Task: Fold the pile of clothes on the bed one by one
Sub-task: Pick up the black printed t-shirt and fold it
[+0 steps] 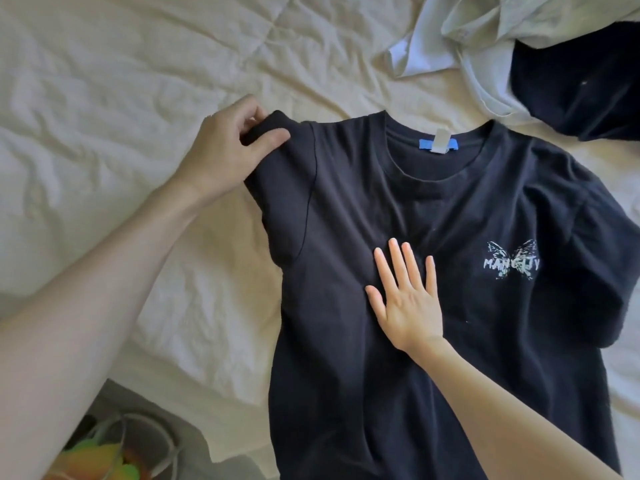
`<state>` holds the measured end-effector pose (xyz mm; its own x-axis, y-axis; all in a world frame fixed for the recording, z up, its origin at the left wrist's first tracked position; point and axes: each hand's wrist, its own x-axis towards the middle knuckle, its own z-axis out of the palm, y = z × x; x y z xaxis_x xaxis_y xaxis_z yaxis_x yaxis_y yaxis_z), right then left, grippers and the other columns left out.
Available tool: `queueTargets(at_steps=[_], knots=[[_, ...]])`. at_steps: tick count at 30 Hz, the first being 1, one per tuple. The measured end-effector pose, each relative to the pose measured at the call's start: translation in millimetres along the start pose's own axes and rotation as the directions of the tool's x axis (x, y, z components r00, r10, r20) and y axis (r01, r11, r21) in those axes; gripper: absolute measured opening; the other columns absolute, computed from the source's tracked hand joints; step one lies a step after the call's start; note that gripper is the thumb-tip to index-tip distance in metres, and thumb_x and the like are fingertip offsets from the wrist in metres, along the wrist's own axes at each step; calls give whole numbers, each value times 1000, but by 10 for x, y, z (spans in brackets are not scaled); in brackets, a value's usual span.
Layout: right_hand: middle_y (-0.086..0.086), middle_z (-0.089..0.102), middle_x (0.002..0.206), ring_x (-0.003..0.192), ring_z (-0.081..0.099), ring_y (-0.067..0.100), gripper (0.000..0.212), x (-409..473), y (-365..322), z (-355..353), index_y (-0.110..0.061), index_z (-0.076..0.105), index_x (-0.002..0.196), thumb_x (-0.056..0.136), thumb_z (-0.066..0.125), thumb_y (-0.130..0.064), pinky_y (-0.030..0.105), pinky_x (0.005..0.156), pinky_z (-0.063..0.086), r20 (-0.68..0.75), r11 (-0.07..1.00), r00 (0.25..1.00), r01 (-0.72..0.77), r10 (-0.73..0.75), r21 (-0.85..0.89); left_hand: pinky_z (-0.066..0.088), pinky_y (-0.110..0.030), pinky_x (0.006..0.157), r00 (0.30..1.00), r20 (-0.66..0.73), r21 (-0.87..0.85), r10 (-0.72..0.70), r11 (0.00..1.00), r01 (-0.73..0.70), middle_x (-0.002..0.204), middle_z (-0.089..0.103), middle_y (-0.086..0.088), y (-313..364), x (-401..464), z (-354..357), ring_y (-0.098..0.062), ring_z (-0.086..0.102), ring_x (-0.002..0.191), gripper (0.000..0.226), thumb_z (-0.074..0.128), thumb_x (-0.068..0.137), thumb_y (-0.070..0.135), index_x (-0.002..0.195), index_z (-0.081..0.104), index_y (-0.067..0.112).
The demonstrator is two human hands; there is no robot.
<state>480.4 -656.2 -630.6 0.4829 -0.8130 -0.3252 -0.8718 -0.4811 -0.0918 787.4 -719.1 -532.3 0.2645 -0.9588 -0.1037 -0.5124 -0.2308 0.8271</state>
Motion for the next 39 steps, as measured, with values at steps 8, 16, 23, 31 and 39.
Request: queueTargets(at_steps=[8, 16, 23, 31, 39], knots=[[10, 29, 153, 142, 26, 28, 61, -7, -17, -50, -16, 33, 146, 94, 24, -47, 53, 115, 17, 14, 1000, 1000, -9, 9, 2, 37, -29, 96, 901, 144, 80, -409, 912, 402, 143, 37, 1, -535, -85, -394, -10, 43, 119, 71, 59, 82, 57, 141, 37, 25], [-1, 5, 159, 146, -7, 13, 65, -50, -398, -367, -23, 17, 151, 94, 23, -55, 50, 116, -9, 26, 944, 993, -121, 119, 309, 42, -20, 97, 948, 238, -100, -213, 965, 242, 110, 63, 21, -376, -188, -417, 4, 59, 101, 21, 67, 85, 19, 105, 65, 27], [2, 6, 158, 146, -1, 19, 82, 65, -1194, -601, -19, 11, 151, 88, 49, -57, 48, 118, 3, -106, 909, 969, 247, -224, 337, 42, -20, 57, 936, 60, 157, -347, 929, 334, 66, 63, 16, -176, -72, -681, 2, 59, 67, 34, 64, 81, 53, 62, 56, 26], [10, 23, 156, 144, 18, 30, 79, 162, -1447, -476, -21, 26, 149, 82, 67, -35, 57, 114, 15, -123, 943, 937, 331, -326, 24, 55, -27, 64, 731, 257, -113, -633, 731, 673, 98, 69, -3, -695, -691, -801, -16, 69, 82, 36, 67, 81, 43, 101, 63, 14], [1, 40, 148, 136, 39, 22, 58, 581, -1911, -534, -25, 41, 142, 90, 21, -11, 48, 109, 35, -257, 859, 826, 439, -502, -264, 52, -20, 49, 843, 27, -216, -537, 820, 530, 79, 67, -1, -594, -584, -919, -9, 68, 60, 10, 64, 89, 23, 85, 58, 17]])
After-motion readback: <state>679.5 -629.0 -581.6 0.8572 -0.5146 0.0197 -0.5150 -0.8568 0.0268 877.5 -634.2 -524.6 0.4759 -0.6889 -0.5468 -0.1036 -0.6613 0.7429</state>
